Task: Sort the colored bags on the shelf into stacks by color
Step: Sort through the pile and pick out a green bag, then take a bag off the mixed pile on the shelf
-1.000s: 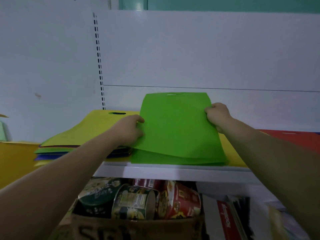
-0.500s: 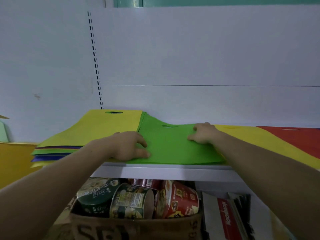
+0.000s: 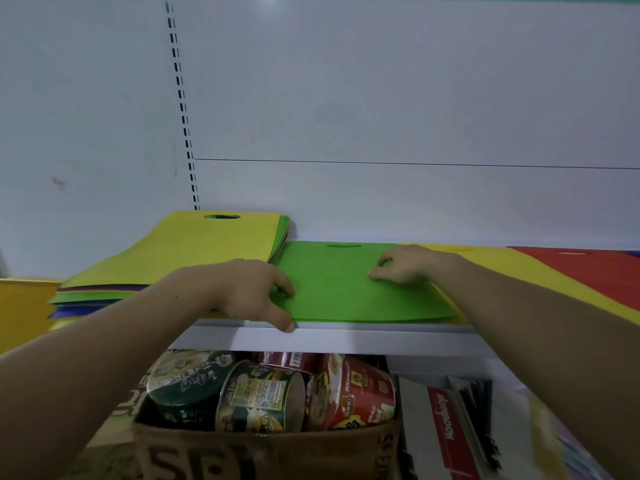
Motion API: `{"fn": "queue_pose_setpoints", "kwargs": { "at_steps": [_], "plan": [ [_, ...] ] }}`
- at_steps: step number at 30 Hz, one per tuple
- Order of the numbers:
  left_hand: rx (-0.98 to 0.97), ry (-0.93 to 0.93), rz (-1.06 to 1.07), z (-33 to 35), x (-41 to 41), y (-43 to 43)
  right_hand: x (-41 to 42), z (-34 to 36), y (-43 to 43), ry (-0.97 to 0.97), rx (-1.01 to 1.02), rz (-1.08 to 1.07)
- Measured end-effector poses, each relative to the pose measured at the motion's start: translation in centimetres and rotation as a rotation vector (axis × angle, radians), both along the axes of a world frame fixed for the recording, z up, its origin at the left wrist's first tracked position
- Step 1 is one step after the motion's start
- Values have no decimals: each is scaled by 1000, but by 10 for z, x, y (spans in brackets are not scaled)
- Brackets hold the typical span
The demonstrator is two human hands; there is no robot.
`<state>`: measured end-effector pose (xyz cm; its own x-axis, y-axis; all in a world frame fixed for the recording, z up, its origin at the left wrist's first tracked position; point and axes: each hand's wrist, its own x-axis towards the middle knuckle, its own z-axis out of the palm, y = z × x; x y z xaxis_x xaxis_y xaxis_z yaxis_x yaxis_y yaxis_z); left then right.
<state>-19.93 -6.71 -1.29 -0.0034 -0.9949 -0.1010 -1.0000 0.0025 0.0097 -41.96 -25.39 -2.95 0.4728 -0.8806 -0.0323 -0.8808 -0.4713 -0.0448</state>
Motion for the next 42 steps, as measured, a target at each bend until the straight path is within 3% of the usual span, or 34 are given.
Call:
{"fn": "queue_pose_setpoints", "kwargs": {
  "at_steps": [9,15,20,26,37,42],
  "plan": [
    [-5,15,6,0,0,1,10,-4,-5,-4,33,41],
    [-155,204,83,11,12,7,28,15,-4,-79,-40,101],
    [-238,278,201,16,45,27,77,30,16,-229,-42,189],
    [-231,258,232,15,101,61,158,34,49,-255,-33,227],
    [-314,357,387,4,217,83,235,17,69,-217,-54,-93],
    [-197,361,353,-4,224,77,231,17,73,-305,-82,-189]
  ]
}}
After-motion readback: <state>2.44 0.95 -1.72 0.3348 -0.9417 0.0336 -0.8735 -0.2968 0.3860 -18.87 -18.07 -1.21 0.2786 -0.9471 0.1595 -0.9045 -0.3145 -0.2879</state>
